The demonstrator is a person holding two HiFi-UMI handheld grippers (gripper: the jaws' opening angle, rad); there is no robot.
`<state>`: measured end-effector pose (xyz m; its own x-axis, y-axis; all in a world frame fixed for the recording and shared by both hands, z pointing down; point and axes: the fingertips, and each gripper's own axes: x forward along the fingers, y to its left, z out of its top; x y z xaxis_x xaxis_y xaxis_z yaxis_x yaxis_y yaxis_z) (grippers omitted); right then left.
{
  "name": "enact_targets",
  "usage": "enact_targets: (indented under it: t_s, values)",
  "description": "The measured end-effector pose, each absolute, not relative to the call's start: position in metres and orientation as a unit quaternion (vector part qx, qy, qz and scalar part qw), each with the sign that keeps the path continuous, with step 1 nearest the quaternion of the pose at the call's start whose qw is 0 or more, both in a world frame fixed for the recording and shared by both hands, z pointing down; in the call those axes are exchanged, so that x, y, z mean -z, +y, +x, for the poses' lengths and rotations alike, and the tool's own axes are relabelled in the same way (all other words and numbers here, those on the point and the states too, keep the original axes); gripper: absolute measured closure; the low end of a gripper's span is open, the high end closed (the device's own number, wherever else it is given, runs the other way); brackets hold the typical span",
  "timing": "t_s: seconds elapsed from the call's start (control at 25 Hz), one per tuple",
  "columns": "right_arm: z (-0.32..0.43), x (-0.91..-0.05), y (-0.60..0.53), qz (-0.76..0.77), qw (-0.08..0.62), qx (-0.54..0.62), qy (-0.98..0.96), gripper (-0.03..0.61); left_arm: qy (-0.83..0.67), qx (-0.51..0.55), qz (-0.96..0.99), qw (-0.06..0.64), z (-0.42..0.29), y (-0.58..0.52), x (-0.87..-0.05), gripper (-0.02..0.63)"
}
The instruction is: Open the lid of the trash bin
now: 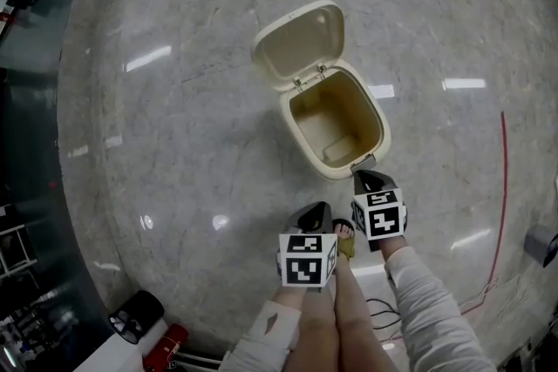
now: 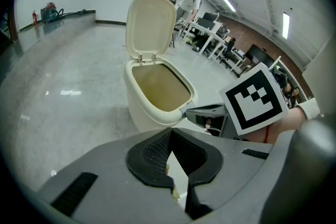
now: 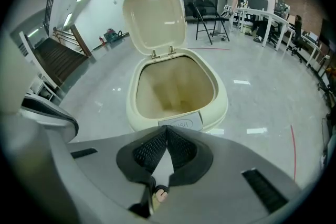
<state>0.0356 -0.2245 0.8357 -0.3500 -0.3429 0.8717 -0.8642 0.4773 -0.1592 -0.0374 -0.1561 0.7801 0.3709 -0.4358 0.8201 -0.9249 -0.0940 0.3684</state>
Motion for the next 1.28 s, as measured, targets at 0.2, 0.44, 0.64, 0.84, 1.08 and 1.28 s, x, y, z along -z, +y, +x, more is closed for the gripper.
enact_targets:
  t_s: [0.2,0.44,0.64,0.84,1.08,1.28]
  values:
    - [0.035,-0.835,-0.226,0.396,0.405,-0.32,-0.759,0.575,-0.494,-0.265,0.693,0.453,-0.039,-0.158,-0.773,0.609]
    - [0.032,-0.83,-0.227,0.415,0.409,-0.328,-0.743,0.575,-0.497,-0.265,0.693,0.449,-0.042,-0.157,-0.765,0.609]
    - [0.02,-0.805,-0.225,0.414,0.377,-0.335,-0.758,0.575,-0.501,-0.264,0.694,0.444,-0.042,-0.155,-0.756,0.609]
    - [0.015,-0.77,-0.216,0.414,0.352,-0.319,-0.776,0.575,-0.509,-0.258,0.696,0.435,-0.044,-0.154,-0.736,0.609]
    - [0.025,-0.717,-0.194,0.422,0.327,-0.308,-0.788,0.575,-0.509,-0.248,0.707,0.424,-0.037,-0.146,-0.695,0.609]
    - [0.039,-0.66,-0.175,0.422,0.31,-0.293,-0.8,0.575,-0.497,-0.251,0.718,0.417,-0.021,-0.132,-0.649,0.609]
